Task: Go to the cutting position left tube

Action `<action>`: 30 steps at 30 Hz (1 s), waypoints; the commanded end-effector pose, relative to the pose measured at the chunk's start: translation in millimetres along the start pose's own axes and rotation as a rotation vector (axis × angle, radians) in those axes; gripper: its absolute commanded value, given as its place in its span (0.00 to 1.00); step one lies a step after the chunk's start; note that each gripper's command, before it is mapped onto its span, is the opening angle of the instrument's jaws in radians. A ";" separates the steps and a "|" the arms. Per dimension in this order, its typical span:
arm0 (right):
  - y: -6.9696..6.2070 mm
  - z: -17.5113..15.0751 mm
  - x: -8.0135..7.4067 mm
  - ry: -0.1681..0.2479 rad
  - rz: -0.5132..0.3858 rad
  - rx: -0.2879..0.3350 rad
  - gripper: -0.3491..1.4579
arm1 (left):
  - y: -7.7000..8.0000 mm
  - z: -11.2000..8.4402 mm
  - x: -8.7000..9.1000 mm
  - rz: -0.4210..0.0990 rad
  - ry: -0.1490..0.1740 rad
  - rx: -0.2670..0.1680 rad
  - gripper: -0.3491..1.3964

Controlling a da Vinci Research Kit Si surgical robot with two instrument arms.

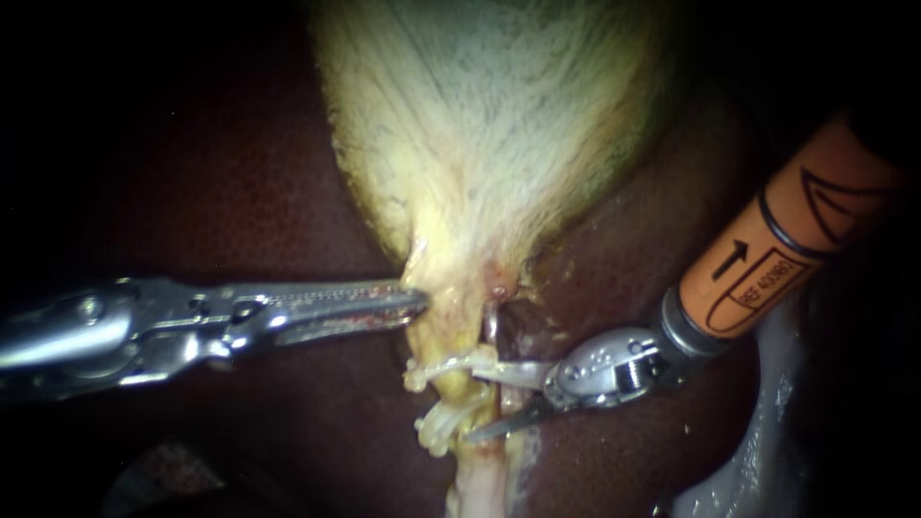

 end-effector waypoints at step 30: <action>0.5 5.6 2.6 0.110 0.192 0.084 0.90 | 1.4 0.8 0.7 0.000 0.000 0.001 0.18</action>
